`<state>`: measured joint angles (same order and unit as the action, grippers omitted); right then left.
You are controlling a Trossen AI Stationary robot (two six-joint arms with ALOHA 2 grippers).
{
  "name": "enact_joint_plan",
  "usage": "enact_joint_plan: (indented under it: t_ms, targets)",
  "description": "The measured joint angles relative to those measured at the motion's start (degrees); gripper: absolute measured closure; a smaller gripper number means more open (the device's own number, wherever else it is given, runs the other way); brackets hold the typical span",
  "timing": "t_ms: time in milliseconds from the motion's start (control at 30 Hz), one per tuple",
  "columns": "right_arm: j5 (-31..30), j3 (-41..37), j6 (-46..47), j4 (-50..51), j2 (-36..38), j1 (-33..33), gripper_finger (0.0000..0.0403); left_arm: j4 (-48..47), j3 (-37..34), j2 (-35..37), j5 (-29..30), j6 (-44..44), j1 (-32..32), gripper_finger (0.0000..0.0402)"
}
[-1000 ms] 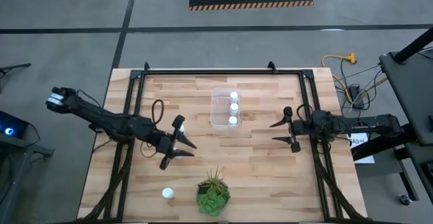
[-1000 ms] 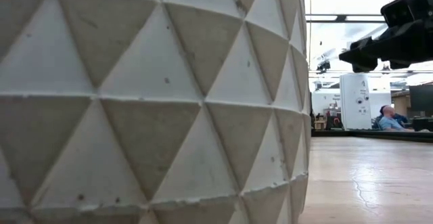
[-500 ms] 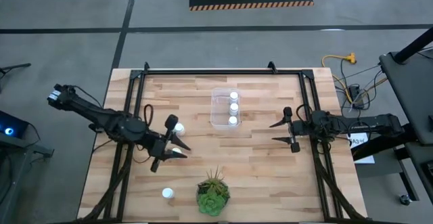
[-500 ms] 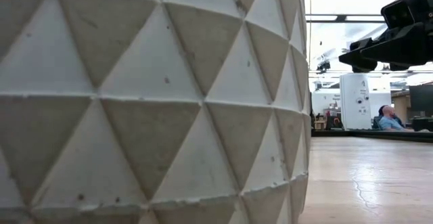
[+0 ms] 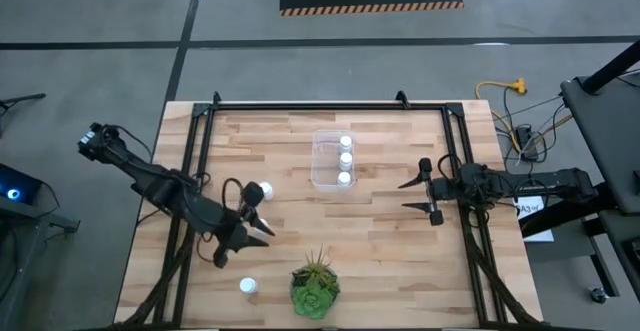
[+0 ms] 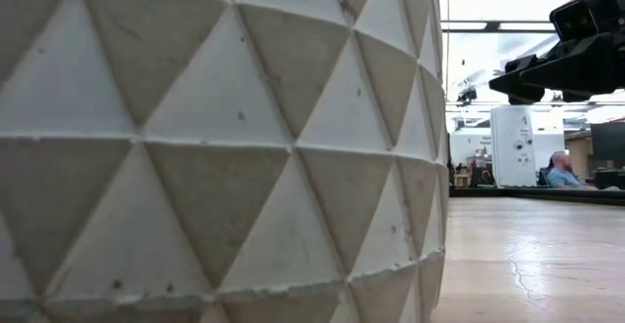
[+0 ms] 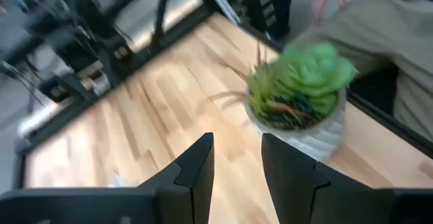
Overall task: Pick and place pill bottles into a basket
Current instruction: Put the white pill bottle into the transparent bin
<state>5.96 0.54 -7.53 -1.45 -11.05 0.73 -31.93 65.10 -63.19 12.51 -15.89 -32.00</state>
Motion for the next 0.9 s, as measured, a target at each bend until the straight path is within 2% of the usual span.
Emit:
enact_joint_plan:
  t_ms: [300,567,900]
  targets:
    - [0.00,0.00,0.02,-0.02,0.00,0.00,0.0177,-13.72,11.07,-11.13,0.69,10.16,-2.58,0.0295]
    - [0.00,0.00,0.00,-0.03,0.00,-0.02,0.0177,-32.95,24.90,-21.69,0.86,21.79,-7.21,0.0295]
    - [0.00,0.00,0.00,-0.04,-0.02,-0.02,0.0177,-35.13,26.05,-28.84,-2.58,33.82,-12.24,0.0295]
